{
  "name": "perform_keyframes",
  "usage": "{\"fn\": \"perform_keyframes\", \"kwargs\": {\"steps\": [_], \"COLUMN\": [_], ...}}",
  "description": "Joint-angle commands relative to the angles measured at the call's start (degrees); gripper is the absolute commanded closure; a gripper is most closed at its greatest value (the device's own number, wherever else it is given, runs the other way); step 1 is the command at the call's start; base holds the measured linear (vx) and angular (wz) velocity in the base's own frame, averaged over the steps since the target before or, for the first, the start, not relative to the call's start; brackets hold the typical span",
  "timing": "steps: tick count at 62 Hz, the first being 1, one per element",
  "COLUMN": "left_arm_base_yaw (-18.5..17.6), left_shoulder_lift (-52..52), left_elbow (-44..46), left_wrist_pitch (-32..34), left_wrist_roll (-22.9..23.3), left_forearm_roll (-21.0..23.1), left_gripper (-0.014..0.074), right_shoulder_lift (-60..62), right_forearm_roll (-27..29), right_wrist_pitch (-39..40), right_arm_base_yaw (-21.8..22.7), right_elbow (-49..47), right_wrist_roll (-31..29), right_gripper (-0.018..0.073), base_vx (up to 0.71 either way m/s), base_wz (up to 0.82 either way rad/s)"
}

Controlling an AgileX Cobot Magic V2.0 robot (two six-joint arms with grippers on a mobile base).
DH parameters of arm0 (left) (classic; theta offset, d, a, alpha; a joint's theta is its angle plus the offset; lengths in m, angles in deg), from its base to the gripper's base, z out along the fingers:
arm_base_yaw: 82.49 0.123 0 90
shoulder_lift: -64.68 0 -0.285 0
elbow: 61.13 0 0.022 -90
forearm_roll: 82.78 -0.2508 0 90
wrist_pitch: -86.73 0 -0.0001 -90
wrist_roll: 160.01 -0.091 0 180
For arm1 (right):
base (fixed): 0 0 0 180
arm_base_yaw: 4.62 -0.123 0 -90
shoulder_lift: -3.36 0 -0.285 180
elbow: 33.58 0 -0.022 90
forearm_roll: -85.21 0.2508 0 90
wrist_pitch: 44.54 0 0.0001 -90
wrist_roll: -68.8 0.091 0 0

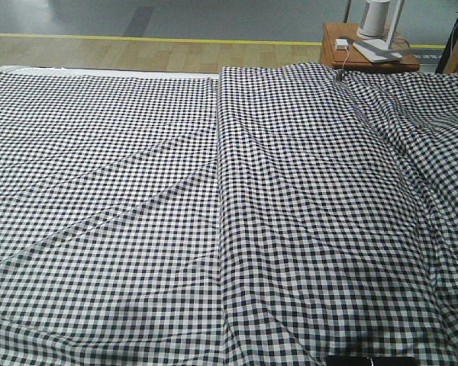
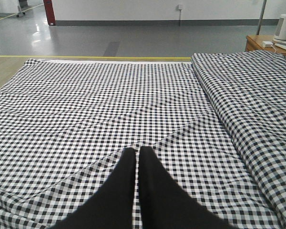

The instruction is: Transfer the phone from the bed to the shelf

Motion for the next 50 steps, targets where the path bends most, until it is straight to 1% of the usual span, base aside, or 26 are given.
{"fn": "perform_keyframes", "kwargs": {"steps": [1,11,16,23,26,35,50], "left_arm_base_yaw": [-0.3,-0.3,-0.3,-0.3,-0.3,-0.3,-0.3], "left_shoulder_lift": [0.3,0.3,0.3,0.3,0.3,0.3,0.3], "left_elbow": [-0.2,-0.2,-0.2,-0.2,-0.2,-0.2,-0.2], "left_wrist_pitch": [3.9,3.9,3.9,3.9,3.9,3.9,3.9], "left_wrist_roll": [0.2,0.2,0.2,0.2,0.2,0.2,0.2], "left_forearm_roll": [0.5,0.5,0.5,0.5,0.5,0.5,0.5], "left_gripper": [0.0596,0.0596,0.0596,0.0596,0.0596,0.0596,0.0596], "right_shoulder_lift": [0.4,0.4,0.4,0.4,0.4,-0.2,-6.4], "right_forearm_roll": [-0.7,-0.7,-0.7,-0.7,-0.7,-0.7,-0.7], "right_wrist_pitch": [5.2,10.8,16.9,26.0,28.0,27.3,26.4], "right_arm_base_yaw": [0.2,0.2,0.2,0.2,0.2,0.2,0.2], "right_elbow": [0.4,0.4,0.3,-0.3,-1.2,-7.5,-22.8], "right_wrist_roll": [-0.7,0.6,0.0,-2.3,-3.0,-5.9,-8.2], "right_gripper": [0.0567,0.0565,0.0564,0.0564,0.0564,0.0564,0.0564], "base_vx": [0.0,0.0,0.0,0.0,0.0,0.0,0.0], "base_wz": [0.0,0.0,0.0,0.0,0.0,0.0,0.0]}}
